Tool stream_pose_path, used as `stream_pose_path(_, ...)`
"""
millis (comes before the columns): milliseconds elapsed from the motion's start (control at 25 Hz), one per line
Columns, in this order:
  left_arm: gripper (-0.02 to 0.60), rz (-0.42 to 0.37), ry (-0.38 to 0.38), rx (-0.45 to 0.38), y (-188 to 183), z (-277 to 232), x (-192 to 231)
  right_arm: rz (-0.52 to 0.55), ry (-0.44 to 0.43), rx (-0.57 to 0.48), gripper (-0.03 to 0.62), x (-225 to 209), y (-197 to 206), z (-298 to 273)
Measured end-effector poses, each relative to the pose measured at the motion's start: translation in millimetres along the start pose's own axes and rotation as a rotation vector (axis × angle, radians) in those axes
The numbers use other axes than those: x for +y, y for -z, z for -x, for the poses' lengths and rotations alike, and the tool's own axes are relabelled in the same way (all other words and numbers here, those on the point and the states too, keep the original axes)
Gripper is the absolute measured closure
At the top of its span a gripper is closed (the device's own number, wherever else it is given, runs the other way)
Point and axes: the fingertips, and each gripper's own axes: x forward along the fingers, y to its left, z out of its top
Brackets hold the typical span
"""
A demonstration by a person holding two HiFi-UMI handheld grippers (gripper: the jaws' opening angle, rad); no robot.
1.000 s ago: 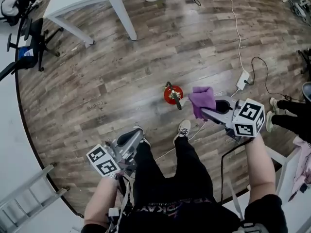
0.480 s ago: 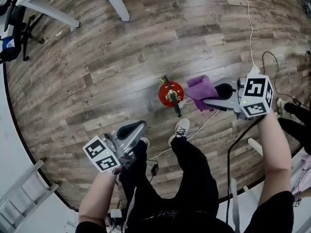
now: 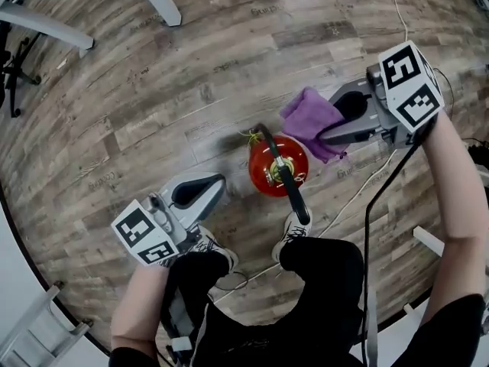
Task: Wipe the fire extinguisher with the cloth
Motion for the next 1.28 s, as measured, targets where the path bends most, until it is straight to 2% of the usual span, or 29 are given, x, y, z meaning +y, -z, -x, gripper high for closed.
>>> stream_pose_path(160,0.584,-0.010,0.007,-0.061,18.2,-11.2,39.0,0.015,-0.038,0.003,0.516,-28.1,8.2,-26.4)
stream_pose_path(360,0.584,0.001,0.006,-0.136,26.8,-15.4,73.0,0.013,-0.130,0.022,0.516,-47.8,16.4,-47.5)
stream_pose_path(640,0.584,-0.023,-0.019,-0.119,39.6,-13.6,91.4,-0.028,-0.248,0.042,0.519,-70.9,36.0,-72.8)
stream_pose_path(760,0.584,-0.008,-0.021,-0.140,34.3,-13.6,93.8,-0.053,-0.280,-0.002,0.520,-82.8,37.0,-80.2)
stream_pose_path(1120,0.584,-0.015,-0.013,-0.103,43.1,-15.9,98.1,-0.268,-0.244,-0.099,0.522,-170.8,96.6,-142.4)
stream_pose_path(1280,0.584,-0.019,-0.024,-0.090,49.9,-7.8,97.4,-0.390,-0.179,-0.146,0.522,-223.6,137.6,-178.1)
